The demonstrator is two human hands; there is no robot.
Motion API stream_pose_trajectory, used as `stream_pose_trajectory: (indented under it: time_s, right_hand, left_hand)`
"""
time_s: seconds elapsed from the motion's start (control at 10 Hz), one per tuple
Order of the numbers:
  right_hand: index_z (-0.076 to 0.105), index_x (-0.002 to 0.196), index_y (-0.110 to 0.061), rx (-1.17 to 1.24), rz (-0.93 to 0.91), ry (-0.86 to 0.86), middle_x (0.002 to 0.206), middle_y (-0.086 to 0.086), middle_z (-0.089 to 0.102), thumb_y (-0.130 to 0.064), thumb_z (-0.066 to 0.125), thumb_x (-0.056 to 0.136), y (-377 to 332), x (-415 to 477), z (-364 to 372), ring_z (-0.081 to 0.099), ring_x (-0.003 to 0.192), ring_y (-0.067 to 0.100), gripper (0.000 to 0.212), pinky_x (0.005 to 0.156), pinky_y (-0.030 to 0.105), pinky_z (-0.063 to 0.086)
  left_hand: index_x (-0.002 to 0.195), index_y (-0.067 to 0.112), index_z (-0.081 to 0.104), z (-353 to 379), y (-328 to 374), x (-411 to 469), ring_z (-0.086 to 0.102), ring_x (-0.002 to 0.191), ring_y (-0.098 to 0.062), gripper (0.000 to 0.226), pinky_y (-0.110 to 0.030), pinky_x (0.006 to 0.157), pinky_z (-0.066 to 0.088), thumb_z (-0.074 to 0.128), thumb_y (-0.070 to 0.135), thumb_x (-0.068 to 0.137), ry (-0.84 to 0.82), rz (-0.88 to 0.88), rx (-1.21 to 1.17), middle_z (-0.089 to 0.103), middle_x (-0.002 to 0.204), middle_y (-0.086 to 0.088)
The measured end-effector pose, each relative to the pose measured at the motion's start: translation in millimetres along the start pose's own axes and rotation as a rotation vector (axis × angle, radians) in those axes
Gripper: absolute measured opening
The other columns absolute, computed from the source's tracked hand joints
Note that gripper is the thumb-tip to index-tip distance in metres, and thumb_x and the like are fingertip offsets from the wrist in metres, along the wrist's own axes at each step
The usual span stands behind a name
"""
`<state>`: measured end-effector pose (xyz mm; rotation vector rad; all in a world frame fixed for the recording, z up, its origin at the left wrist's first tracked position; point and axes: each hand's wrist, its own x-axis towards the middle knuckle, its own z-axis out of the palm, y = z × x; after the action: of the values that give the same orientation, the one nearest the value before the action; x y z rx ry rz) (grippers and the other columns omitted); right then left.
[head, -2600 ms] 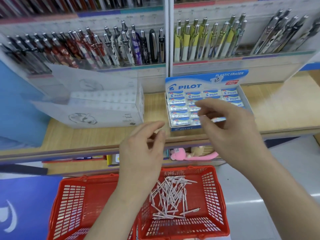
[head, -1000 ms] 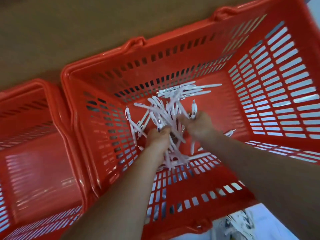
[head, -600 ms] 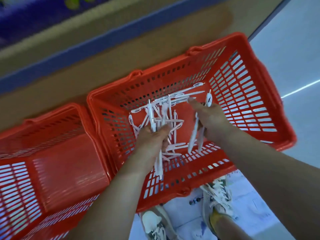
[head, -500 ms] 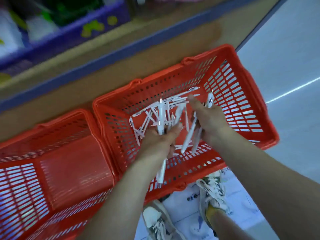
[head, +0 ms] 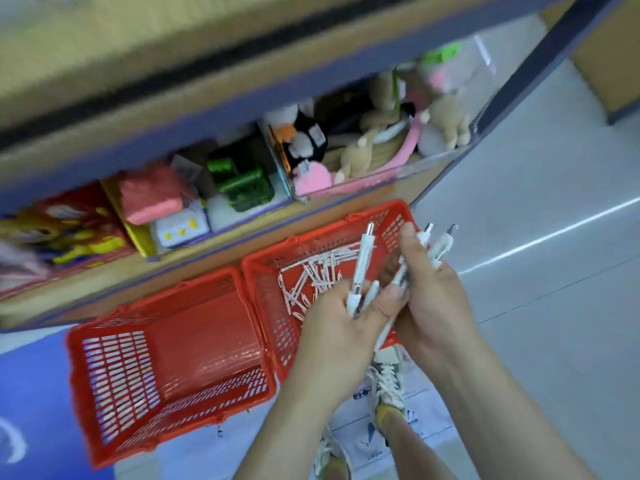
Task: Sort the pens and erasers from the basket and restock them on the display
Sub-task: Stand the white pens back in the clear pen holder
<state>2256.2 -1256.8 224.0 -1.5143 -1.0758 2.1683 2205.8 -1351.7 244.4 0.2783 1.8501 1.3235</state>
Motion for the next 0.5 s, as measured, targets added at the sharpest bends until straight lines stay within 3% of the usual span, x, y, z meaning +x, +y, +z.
stream_pose_trajectory:
  time_s: [0.1, 0.2, 0.3, 0.4, 0.5]
  right_hand:
    - [0.055, 0.072, -0.015, 0.186, -0.052, 0.015, 0.058, 0.000, 0.061, -0.040, 0.058, 0.090, -62.4, -33.7, 8.2, 0.063, 0.057, 0.016, 0.030, 0.055, 0.028, 0.052]
    - [0.048, 0.070, -0.017, 0.320, -0.108, -0.050, 0.048, -0.003, 0.047, -0.033, 0.057, 0.091, -126.2, -67.5, 8.6, 0.058, 0.048, 0.015, 0.028, 0.046, 0.021, 0.047]
    - [0.042, 0.069, -0.020, 0.251, -0.129, -0.246, 0.046, -0.006, 0.032, -0.026, 0.062, 0.087, -173.7, -100.4, 21.1, 0.036, 0.037, 0.006, 0.028, 0.036, 0.017, 0.033]
    - [0.045, 0.069, -0.019, 0.008, -0.084, -0.534, 0.053, -0.001, 0.036, -0.047, 0.083, 0.060, -199.6, -131.9, 41.8, 0.033, 0.039, 0.008, 0.048, 0.033, 0.017, 0.026]
    - [0.067, 0.084, -0.007, -0.315, -0.144, -0.722, 0.076, 0.016, 0.065, -0.054, 0.084, 0.053, -211.0, -163.0, 65.0, 0.055, 0.057, 0.035, 0.059, 0.041, 0.032, 0.047]
  left_hand:
    - [0.071, 0.019, 0.058, 0.8, 62.1, -34.5, 0.036, 0.039, -0.009, 0.029, -0.023, 0.044, 0.032, 0.063, 0.044, 0.084, 0.085, -0.095, -0.169, 0.043, 0.046, 0.008]
    - [0.071, 0.008, 0.057, -9.4, 116.7, -63.1, 0.033, 0.038, -0.013, 0.032, -0.019, 0.038, 0.026, 0.054, 0.033, 0.091, 0.179, -0.120, -0.352, 0.044, 0.052, -0.004]
    - [0.066, 0.015, 0.055, -23.7, 175.1, -90.8, 0.036, 0.037, -0.014, 0.035, -0.017, 0.039, 0.028, 0.047, 0.034, 0.094, 0.285, -0.049, -0.522, 0.047, 0.051, -0.004]
    - [0.071, 0.012, 0.049, -37.9, 219.6, -104.1, 0.046, 0.039, -0.017, 0.033, -0.019, 0.042, 0.035, 0.042, 0.029, 0.098, 0.402, 0.021, -0.705, 0.051, 0.051, -0.006]
    - [0.072, 0.011, 0.047, -49.9, 257.2, -112.0, 0.056, 0.043, -0.016, 0.033, -0.019, 0.043, 0.045, 0.040, 0.028, 0.100, 0.526, 0.092, -0.841, 0.059, 0.052, -0.005]
